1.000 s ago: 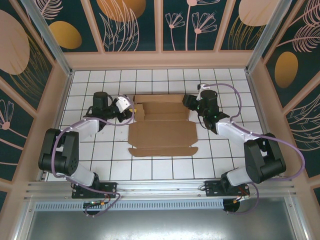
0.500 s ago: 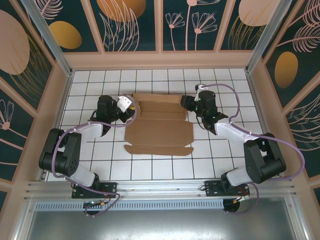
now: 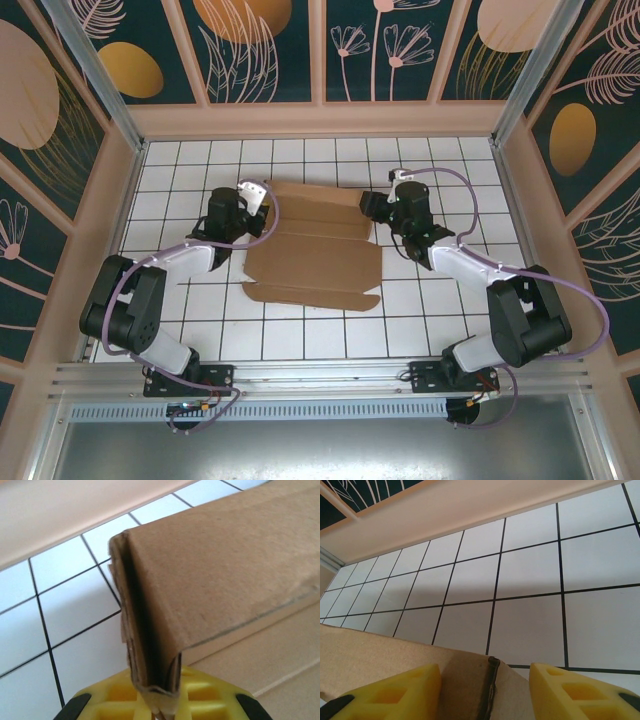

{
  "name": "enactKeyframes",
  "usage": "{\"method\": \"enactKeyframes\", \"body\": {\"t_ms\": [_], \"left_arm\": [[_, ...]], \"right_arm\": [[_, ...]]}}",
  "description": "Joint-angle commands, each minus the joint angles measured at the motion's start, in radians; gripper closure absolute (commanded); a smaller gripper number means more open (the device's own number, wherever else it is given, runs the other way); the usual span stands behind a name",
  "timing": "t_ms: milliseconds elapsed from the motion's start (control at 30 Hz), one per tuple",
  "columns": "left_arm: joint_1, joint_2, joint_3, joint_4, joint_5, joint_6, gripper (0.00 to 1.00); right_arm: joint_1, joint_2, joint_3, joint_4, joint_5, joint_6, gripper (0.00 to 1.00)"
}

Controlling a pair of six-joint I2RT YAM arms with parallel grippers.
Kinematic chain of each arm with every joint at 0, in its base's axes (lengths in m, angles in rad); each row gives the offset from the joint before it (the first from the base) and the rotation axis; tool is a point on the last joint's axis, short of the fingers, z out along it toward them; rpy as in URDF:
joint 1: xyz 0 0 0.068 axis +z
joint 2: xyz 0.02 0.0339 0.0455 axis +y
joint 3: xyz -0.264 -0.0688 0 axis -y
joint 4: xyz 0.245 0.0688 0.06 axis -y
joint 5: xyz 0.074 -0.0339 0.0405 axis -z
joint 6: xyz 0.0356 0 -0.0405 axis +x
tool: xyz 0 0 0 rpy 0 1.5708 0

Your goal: Fold the paper box

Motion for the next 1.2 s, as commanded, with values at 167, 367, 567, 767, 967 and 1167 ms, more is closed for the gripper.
{"method": "enactKeyframes", "body": {"t_ms": [167, 367, 567, 767, 967, 1167], "left_arm": [[-0.038, 0.028, 0.095, -0.196, -0.123, -0.298, 0.91], [-0.060, -0.049, -0.035, -0.083, -0.124, -0.320, 0.80], [-0.070, -0.031, -0.063, -0.057, -0.113, -0.309, 0.75], [-0.070, 0.021, -0.035, -0.052, -0.149, -0.329, 0.71], [-0.073, 0.067, -0.021, -0.029, -0.162, -0.383, 0.67], [-0.074, 0.096, -0.004, 0.005, -0.210, -0.407, 0.74]], "right_arm": [[0.024, 0.024, -0.025, -0.116, 0.010, -0.006, 0.50], [0.024, 0.017, -0.035, -0.113, 0.011, -0.006, 0.49], [0.022, 0.018, -0.030, -0.113, 0.002, -0.002, 0.49], [0.021, 0.018, -0.029, -0.114, 0.001, -0.003, 0.49], [0.018, 0.020, -0.024, -0.116, -0.012, -0.002, 0.49], [0.018, 0.027, -0.026, -0.111, -0.025, -0.002, 0.49]]}}
